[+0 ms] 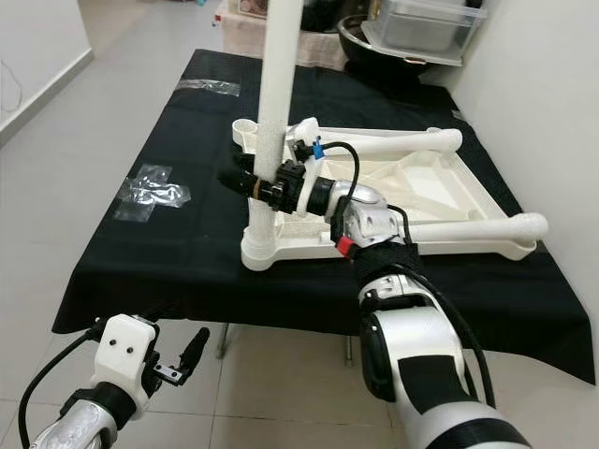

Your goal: Building children table

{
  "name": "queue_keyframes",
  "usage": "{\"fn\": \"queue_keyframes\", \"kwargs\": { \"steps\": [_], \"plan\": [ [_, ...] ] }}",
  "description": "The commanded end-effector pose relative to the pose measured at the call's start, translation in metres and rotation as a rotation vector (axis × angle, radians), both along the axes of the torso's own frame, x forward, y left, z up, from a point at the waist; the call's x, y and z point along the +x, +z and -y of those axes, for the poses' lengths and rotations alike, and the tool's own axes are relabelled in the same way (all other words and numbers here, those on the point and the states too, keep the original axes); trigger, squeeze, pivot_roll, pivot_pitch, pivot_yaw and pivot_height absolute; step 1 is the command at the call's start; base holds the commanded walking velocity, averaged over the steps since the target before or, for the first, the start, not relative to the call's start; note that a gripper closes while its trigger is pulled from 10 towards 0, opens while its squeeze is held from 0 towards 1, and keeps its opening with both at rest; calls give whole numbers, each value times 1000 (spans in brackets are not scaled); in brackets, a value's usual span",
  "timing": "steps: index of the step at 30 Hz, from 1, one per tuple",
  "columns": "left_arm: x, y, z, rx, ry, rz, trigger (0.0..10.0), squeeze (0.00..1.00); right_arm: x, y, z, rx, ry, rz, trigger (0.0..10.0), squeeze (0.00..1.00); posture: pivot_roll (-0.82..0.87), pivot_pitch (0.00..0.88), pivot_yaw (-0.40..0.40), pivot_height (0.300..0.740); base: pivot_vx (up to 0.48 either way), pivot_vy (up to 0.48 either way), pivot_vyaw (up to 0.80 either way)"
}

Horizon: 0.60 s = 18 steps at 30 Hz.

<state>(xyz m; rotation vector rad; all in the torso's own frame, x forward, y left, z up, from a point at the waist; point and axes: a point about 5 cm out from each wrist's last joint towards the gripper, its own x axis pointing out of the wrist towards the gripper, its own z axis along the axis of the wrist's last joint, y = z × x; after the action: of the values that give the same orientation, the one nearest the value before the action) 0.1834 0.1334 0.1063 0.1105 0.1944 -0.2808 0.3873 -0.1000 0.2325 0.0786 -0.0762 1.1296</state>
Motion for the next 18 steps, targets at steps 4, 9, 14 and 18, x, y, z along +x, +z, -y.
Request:
{"fn": "queue_keyframes", "kwargs": {
  "steps": [4, 9, 14, 18],
  "plan": [
    [-2, -2, 2, 2, -13, -9, 10000, 0, 4, -9, 2, -2, -125, -30, 0, 0, 153, 57, -141, 740, 0, 0, 0],
    [-1, -3, 3, 2, -22, -10, 10000, 0, 7, -28, 15, 43, -497, -59, 0, 0, 148, 55, -140, 740, 0, 0, 0],
    [-1, -3, 2, 1, -25, -12, 10000, 0, 2, -49, 26, 39, -923, -132, 0, 0, 129, 50, -125, 740, 0, 0, 0],
    [-1, -4, 2, 2, -28, -14, 10000, 0, -9, -60, 31, 52, -1188, -202, 0, 0, 139, 50, -130, 740, 0, 0, 0]
  ]
}}
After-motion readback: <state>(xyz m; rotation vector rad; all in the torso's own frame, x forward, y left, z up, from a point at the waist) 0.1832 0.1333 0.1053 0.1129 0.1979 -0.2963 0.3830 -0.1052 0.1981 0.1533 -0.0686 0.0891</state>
